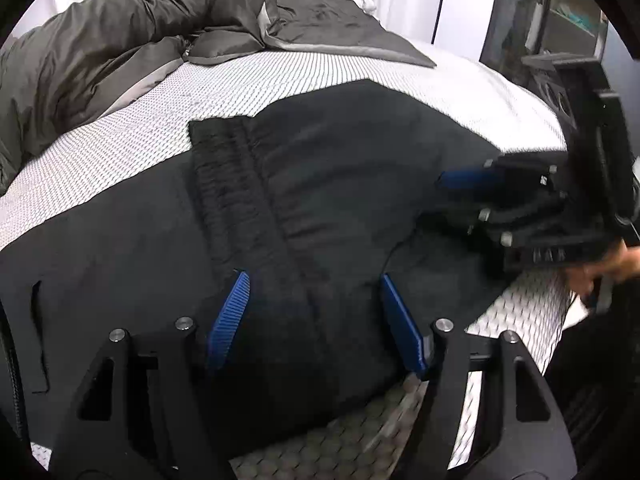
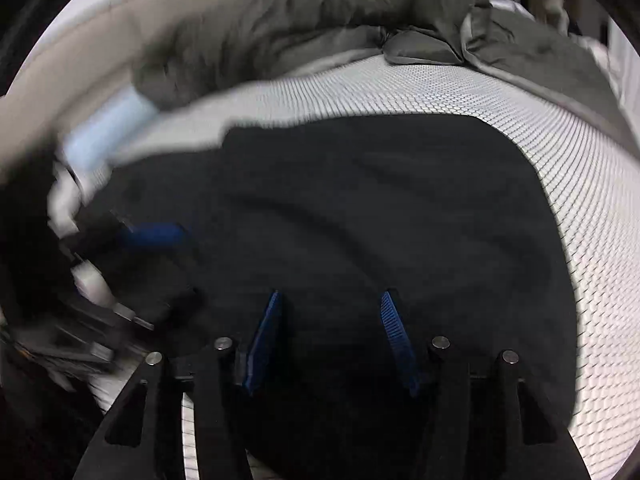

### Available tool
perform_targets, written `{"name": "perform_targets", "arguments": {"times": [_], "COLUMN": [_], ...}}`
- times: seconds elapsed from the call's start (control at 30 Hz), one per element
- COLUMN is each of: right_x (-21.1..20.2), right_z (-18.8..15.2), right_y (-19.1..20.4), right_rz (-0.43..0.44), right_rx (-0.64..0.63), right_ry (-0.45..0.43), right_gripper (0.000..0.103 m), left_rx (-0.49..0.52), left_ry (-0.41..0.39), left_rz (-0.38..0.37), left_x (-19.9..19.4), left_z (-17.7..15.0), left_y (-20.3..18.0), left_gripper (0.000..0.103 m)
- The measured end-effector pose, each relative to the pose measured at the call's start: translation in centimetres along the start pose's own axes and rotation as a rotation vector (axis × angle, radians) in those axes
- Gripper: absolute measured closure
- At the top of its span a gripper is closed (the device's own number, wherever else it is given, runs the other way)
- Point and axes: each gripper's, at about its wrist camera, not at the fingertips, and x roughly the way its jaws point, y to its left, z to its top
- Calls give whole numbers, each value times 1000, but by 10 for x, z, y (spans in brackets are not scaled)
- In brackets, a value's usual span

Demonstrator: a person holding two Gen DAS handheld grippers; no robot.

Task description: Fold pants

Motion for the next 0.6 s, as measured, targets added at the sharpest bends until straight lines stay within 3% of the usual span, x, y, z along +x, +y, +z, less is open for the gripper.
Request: {"name": "perform_targets", "arguments": {"times": [0.1,0.23,0.33,0.37,0.47,0.6], "right_x": [-9,-13,-24,-27,-35,-43], "right_z": [-6,-11,-6,-3,-1,-6], "right_y": [-14,-23,-19,-14,-1,21], "right_rz": [-89,-42,25,44,79,95], "right_rx": [1,39,69,72,64,54], "right_ry": [-10,-39,-85,-101,-141,-171], "right_gripper": [49,47,35,27,17,13], "left_rx": [-43,-89,-171,-209,-298,-516], "left_ry": [17,-27,-82,-106,-141,-219], "left_rz": [1,-6,0,3,96,173], "left_x": [-2,-16,-41,-53,-88,-130], "left_z": [-10,-15,-21,-27,-46,-78], "left_y": [11,20,30,35,52,100], "left_gripper": [27,27,27,27,21,7]}}
